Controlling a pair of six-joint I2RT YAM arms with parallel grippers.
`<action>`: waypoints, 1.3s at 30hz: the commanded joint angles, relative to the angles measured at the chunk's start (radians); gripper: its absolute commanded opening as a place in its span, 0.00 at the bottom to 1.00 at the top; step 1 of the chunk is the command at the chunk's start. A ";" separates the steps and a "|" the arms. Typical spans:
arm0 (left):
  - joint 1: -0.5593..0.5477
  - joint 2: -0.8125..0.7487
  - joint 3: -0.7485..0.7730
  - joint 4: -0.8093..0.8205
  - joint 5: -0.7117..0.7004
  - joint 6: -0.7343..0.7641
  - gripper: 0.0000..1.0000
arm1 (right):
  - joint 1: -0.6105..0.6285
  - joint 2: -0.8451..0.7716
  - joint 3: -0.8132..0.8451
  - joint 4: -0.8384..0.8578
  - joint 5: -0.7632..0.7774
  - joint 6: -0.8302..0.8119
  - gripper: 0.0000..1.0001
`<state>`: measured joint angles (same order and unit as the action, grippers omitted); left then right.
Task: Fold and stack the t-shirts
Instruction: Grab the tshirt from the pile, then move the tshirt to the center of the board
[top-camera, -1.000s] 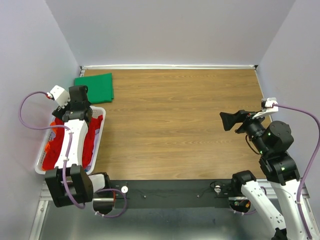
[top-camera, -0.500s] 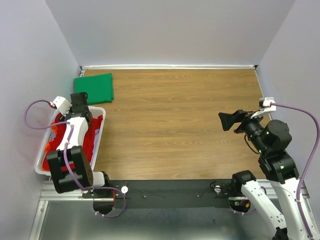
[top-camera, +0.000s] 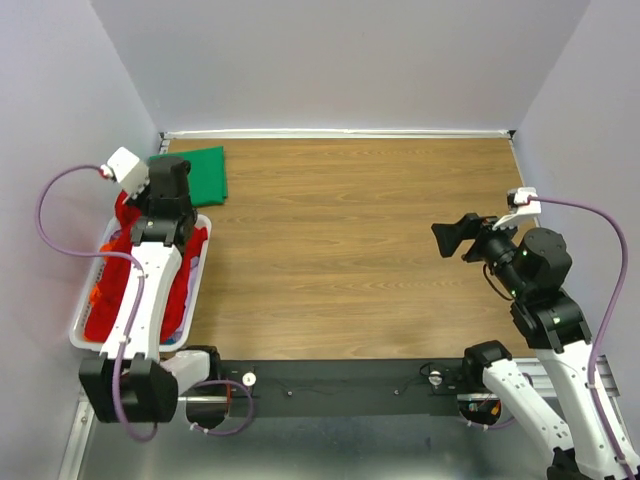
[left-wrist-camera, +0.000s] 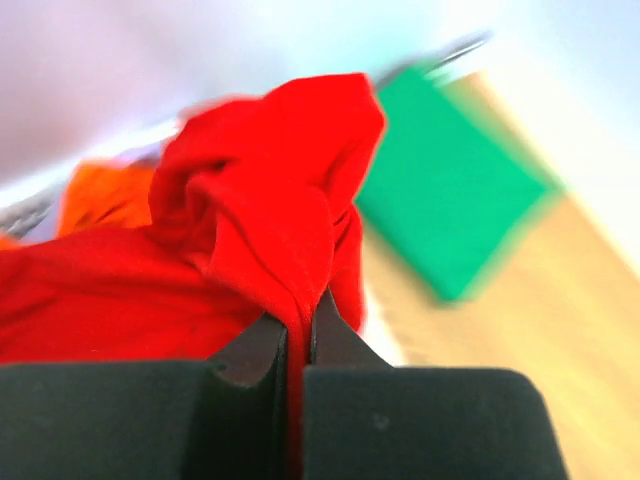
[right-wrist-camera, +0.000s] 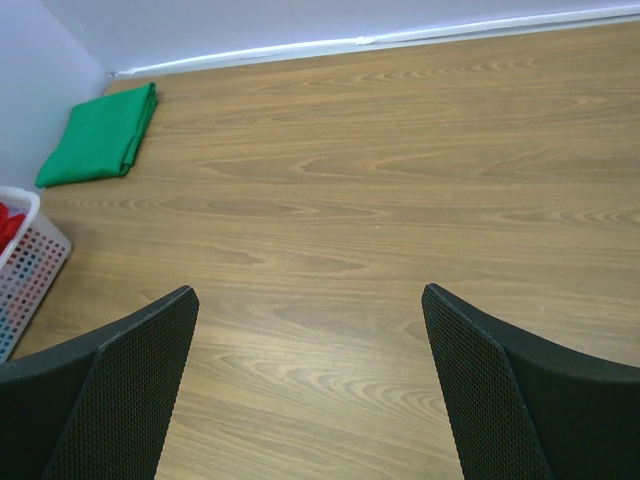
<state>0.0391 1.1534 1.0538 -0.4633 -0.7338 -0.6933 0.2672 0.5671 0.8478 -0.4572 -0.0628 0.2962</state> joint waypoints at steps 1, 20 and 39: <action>-0.172 -0.064 0.142 -0.044 -0.124 0.015 0.00 | 0.006 0.014 0.031 0.003 -0.020 0.003 1.00; -0.735 0.109 0.511 0.192 0.069 0.248 0.00 | 0.004 0.039 0.051 -0.001 -0.063 0.014 1.00; -0.993 0.474 0.978 0.387 0.443 0.472 0.01 | 0.006 -0.068 0.046 -0.015 0.154 0.001 1.00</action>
<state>-0.8715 1.5566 1.8503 -0.1814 -0.4679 -0.3187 0.2676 0.5339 0.8761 -0.4644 -0.0406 0.2981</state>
